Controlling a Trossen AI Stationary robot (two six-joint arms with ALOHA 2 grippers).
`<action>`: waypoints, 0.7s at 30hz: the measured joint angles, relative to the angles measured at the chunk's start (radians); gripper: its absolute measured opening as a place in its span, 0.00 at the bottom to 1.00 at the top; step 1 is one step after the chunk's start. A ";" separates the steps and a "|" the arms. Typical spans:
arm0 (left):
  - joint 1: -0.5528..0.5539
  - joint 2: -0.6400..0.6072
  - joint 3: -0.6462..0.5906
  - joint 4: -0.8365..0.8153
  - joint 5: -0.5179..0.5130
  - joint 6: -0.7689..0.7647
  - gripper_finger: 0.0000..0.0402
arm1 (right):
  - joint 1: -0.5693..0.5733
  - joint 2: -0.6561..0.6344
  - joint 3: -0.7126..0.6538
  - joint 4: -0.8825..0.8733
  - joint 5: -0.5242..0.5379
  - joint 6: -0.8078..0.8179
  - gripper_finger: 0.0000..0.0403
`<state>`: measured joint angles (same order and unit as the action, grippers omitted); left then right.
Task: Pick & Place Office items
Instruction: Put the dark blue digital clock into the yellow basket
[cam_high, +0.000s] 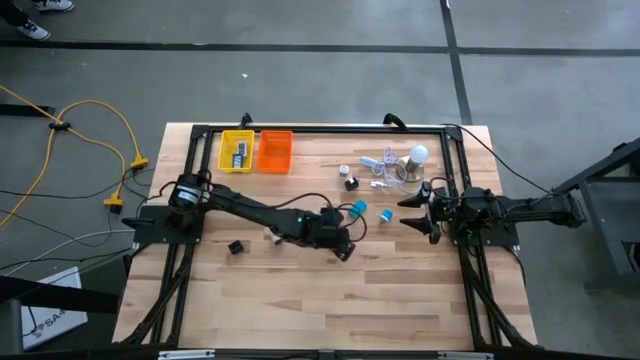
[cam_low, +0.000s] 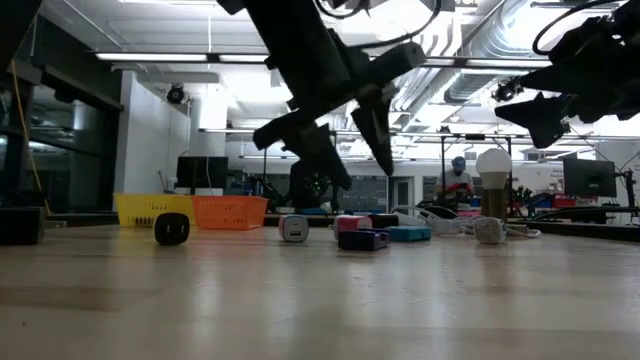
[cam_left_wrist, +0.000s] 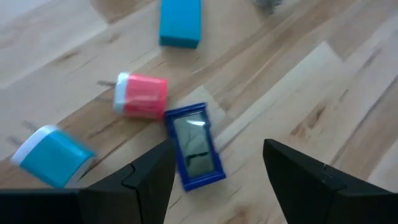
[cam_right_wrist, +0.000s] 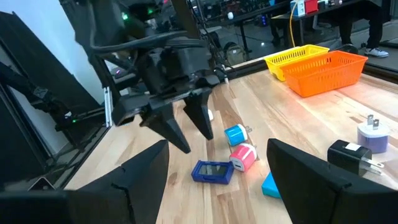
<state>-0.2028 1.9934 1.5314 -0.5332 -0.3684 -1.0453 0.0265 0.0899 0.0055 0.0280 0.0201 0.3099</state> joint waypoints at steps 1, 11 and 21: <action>0.004 0.000 0.000 -0.006 0.002 -0.001 0.58 | 0.000 0.004 0.000 0.001 0.001 0.000 0.64; 0.009 0.016 0.000 -0.033 0.037 -0.059 0.58 | 0.000 0.008 0.000 0.003 0.003 0.000 0.64; 0.009 0.038 0.000 0.024 0.084 -0.054 0.58 | 0.000 0.008 0.000 0.003 0.003 0.000 0.64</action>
<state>-0.1938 2.0310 1.5315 -0.5091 -0.2842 -1.0989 0.0265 0.0975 0.0055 0.0315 0.0231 0.3100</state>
